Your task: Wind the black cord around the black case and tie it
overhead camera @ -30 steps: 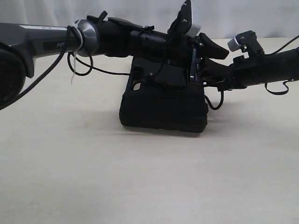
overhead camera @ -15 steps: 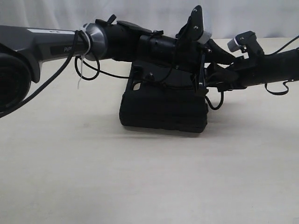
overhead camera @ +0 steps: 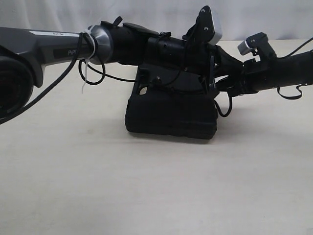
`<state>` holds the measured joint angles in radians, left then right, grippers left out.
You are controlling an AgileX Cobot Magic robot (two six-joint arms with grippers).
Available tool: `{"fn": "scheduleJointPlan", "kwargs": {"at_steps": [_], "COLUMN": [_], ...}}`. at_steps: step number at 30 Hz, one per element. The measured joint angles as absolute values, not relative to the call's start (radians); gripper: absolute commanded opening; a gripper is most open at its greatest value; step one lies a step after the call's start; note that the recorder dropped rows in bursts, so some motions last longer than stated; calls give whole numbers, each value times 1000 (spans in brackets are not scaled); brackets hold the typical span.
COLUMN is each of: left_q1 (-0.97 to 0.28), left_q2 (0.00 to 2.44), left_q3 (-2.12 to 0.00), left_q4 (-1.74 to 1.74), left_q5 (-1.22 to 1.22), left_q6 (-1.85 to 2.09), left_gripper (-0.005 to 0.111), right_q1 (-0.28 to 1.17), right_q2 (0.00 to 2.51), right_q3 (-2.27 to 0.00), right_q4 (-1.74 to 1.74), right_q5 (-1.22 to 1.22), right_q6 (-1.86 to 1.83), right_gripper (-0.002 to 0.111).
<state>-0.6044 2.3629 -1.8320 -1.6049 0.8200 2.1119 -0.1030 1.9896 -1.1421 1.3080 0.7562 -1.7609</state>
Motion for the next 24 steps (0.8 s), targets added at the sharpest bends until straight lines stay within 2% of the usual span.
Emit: {"fn": "scheduleJointPlan", "kwargs": {"at_steps": [6,8,24], "left_q1": [-604,-604,-584], "left_q2": [2361,2361,2289], "left_q3": [-1832,-1832,-1890], "left_q4": [-1605,-1605,-1605], "left_q5": [735,720,618], "left_q6": [2112,2112,2112], "left_gripper": [0,0,0], "right_q1": [-103,-103,-103], "right_q2": [1953,1941,1924], "right_q3": [-1142,-1142,-1142], "right_q4": [1291,1265,1144], "right_q5": [752,752,752], "right_q6": [-1765,-1755,-1697], "right_gripper": [44,49,50]}}
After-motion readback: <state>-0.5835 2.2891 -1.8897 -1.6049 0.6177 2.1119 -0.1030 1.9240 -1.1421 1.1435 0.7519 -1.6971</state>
